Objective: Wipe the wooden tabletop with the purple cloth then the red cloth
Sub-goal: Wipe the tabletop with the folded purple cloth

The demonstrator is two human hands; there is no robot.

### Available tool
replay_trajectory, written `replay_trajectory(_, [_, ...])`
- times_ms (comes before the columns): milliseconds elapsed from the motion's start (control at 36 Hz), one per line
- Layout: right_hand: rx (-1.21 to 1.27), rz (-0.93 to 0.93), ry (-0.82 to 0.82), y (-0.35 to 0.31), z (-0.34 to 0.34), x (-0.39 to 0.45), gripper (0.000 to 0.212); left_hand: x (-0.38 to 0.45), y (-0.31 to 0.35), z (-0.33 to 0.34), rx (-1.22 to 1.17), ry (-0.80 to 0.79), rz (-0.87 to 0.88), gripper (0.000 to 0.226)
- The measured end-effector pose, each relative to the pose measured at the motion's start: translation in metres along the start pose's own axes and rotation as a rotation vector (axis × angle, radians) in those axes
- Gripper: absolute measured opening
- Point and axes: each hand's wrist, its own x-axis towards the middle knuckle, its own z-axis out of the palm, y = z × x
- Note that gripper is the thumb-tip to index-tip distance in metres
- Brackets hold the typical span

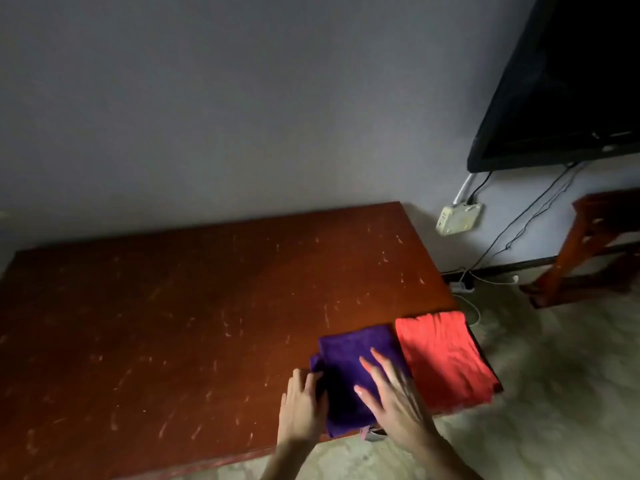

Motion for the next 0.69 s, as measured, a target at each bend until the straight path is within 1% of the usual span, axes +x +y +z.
replay_trajectory(56, [-0.032, -0.053, -0.054, 0.007, 0.007, 0.014, 0.063, 0.01, 0.006, 0.008, -0.02, 0.106, -0.031, 0.035])
replay_trajectory(111, [-0.083, -0.141, -0.05, 0.01, 0.016, 0.023, 0.062, 0.012, 0.01, 0.006, -0.005, 0.224, -0.038, 0.026])
replay_trajectory(167, [-0.107, -0.238, -0.125, 0.022, 0.027, 0.033, 0.062, 0.018, 0.013, 0.011, -0.018, 0.286, -0.039, 0.021])
replay_trajectory(222, [-0.127, -0.312, -0.14, 0.038, 0.034, 0.037, 0.063, 0.02, 0.014, 0.016, -0.03, 0.327, -0.048, 0.018])
replay_trajectory(306, [-0.156, -0.379, -0.151, 0.052, 0.037, 0.041, 0.065, 0.02, 0.013, 0.022, -0.046, 0.329, -0.054, 0.019])
replay_trajectory(389, [-0.144, -0.404, -0.155, 0.056, 0.04, 0.053, 0.067, 0.028, 0.015, 0.024, -0.025, 0.34, -0.056, 0.021])
replay_trajectory(444, [-0.137, -0.402, -0.152, 0.056, 0.042, 0.066, 0.067, 0.039, 0.017, 0.024, -0.041, 0.378, -0.088, 0.019])
replay_trajectory(611, [-0.149, -0.456, -0.164, 0.062, 0.045, 0.137, 0.066, 0.076, 0.024, 0.021, -0.077, 0.472, -0.143, 0.022])
replay_trajectory(694, [-0.174, -0.47, -0.151, 0.065, 0.045, 0.183, 0.065, 0.093, 0.03, 0.02, -0.101, 0.529, -0.109, 0.027])
